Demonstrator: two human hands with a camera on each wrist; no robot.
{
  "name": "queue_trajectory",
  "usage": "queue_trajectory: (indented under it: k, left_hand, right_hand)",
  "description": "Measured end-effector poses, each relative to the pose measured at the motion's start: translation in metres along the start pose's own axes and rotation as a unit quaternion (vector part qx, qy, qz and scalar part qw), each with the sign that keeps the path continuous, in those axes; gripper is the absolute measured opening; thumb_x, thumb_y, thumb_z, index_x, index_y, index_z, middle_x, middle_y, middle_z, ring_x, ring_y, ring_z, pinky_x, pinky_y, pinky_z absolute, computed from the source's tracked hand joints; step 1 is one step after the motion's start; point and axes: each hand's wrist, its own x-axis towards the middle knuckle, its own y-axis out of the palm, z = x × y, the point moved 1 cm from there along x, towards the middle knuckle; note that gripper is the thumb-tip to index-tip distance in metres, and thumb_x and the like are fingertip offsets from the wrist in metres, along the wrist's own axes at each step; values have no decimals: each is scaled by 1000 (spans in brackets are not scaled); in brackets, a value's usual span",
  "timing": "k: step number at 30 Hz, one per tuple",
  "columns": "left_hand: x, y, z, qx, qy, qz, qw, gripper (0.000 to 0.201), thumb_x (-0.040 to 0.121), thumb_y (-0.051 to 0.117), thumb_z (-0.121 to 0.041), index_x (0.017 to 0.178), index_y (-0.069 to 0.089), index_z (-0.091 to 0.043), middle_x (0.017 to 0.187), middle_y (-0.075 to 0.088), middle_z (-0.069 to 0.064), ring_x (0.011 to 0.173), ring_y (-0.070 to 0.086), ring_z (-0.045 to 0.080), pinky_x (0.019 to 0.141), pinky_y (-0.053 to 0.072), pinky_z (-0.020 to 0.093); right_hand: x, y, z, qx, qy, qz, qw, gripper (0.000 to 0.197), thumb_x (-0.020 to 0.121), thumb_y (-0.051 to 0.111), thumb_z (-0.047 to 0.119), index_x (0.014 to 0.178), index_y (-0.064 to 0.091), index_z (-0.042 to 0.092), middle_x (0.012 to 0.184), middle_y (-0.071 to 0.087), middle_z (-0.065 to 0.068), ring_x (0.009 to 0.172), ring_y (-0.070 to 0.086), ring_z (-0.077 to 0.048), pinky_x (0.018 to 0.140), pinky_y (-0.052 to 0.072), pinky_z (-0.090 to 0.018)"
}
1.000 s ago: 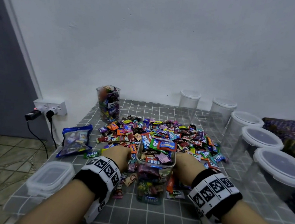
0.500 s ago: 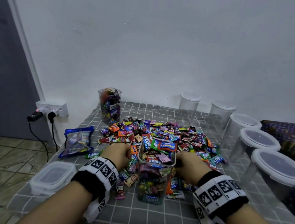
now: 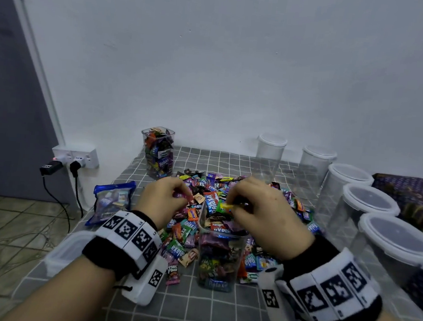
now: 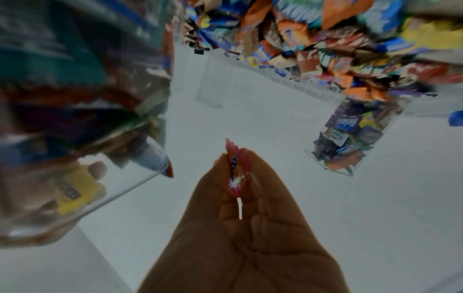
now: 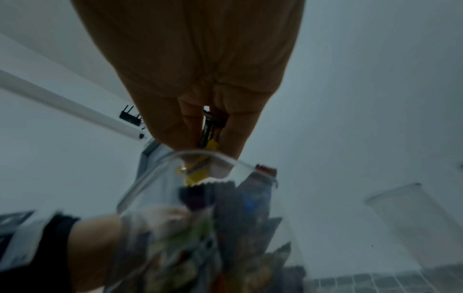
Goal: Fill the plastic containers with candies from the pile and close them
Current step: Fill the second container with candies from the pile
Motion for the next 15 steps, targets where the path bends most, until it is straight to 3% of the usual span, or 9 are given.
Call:
queue_trajectory:
  k: [3,6,10,13,15]
  left_hand:
    - [-1,-4,-10,-32,14,-9,999,29,78,68,-3,68,60,-29,76,62,-7,75,63,19,75,55,37]
    - [-3,-8,-20,-56,28,-13,998,31,79,67,-1,69,61,-30,77,63,-5,75,65,18,75,56,38]
    - [-5,-13,-34,-97,41,-21,994,26,80,67,0,73,63,-25,78,65,0,74,67,21,72,58,36]
    - [-8,-16,-47,-121,57,-23,991,25,79,68,-1,74,65,-25,72,67,-1,68,68,16,66,57,30]
    - [-9,-14,-56,-147,70,-12,987,26,78,68,0,73,65,-26,70,68,0,67,67,12,68,57,29]
  right_hand:
    - [-3,9,5,11,-13,31,999,15,77,54,5,89,62,9,90,59,0,85,54,-17,77,44,-30]
    - [-8,8,7,26,-5,23,999,29,77,47,18,98,64,11,101,63,0,94,57,-16,83,45,-28]
    - [-19,1,-2,45,43,-30,998,43,78,51,40,116,59,21,116,58,11,107,50,-3,91,44,-28]
    - [-29,2,-15,88,126,18,988,84,63,57,64,136,40,28,129,43,18,120,37,4,100,32,-19]
    - [-35,8,-25,155,172,74,970,106,52,63,69,144,21,35,139,34,20,128,31,4,105,28,-19]
